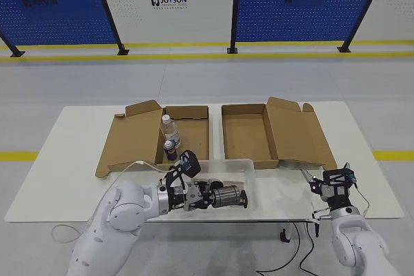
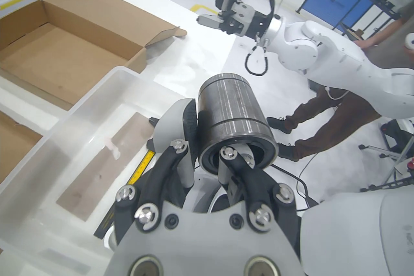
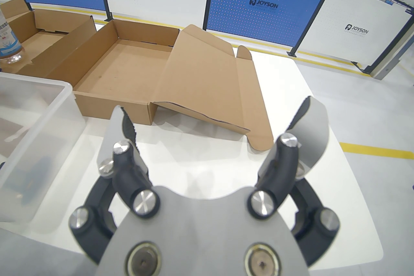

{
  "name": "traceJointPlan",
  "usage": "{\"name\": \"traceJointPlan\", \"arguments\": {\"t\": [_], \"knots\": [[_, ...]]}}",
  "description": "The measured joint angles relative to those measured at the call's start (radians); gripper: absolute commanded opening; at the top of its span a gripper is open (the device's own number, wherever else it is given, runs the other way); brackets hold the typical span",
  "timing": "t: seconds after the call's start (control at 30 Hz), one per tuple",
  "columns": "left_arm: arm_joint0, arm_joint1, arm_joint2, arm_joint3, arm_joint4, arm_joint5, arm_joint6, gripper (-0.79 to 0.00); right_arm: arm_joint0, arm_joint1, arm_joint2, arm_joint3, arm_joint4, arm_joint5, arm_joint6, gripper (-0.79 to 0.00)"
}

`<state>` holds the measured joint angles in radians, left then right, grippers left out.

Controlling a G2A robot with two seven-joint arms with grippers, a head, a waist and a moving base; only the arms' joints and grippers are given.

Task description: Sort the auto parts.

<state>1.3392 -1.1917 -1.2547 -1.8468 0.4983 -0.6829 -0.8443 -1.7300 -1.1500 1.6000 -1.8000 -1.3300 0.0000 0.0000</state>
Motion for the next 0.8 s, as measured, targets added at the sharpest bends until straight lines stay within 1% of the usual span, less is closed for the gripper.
{"name": "traceJointPlan", "arguments": {"t": [0.2, 0.47, 0.8], "knots": [[-0.003, 0.012, 0.005, 0.004, -0.007, -0.061, -0.017, -0.785, 0.0, 0.0, 0.0, 0.0, 0.0, 0.0, 0.0, 0.0], [-0.017, 0.022, 0.015, 0.014, 0.022, -0.059, 0.012, -0.785, 0.0, 0.0, 0.0, 0.0, 0.0, 0.0, 0.0, 0.0], [-0.101, 0.023, 0.044, 0.08, 0.088, -0.033, 0.093, -0.785, 0.0, 0.0, 0.0, 0.0, 0.0, 0.0, 0.0, 0.0]]}}
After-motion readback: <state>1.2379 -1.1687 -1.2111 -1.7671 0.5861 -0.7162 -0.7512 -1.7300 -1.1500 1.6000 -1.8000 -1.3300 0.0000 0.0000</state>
